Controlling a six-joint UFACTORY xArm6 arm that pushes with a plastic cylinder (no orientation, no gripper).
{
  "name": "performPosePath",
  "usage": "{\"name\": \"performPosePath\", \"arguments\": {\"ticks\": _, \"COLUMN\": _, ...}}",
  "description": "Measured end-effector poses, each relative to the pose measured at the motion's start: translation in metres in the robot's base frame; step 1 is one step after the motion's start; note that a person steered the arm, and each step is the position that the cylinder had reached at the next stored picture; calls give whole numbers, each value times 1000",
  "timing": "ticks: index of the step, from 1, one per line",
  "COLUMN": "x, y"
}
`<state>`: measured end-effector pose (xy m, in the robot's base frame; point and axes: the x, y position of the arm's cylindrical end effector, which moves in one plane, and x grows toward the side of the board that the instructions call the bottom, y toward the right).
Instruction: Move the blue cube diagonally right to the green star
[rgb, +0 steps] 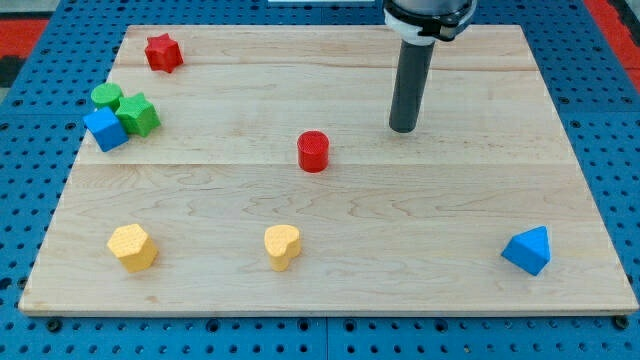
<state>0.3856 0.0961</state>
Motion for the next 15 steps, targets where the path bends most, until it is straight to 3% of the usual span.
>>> {"name": "performPosePath", "arguments": {"ticks": 1, "x": -5, "y": -7}}
{"name": "performPosePath", "arguments": {"ticks": 3, "x": -2, "y": -92}}
{"name": "performPosePath", "arguments": {"ticks": 4, "x": 8, "y": -129}}
{"name": "performPosePath", "arguments": {"ticks": 5, "x": 43, "y": -175}}
{"name": "performPosePath", "arguments": {"ticks": 7, "x": 127, "y": -301}}
{"name": "performPosePath", "arguments": {"ticks": 8, "x": 99, "y": -393}}
{"name": "performPosePath", "arguments": {"ticks": 9, "x": 43, "y": -401}}
{"name": "performPosePath", "arguments": {"ticks": 10, "x": 43, "y": -401}}
{"name": "performPosePath", "arguments": {"ticks": 12, "x": -10, "y": -368}}
{"name": "performPosePath", "arguments": {"ticks": 15, "x": 20, "y": -331}}
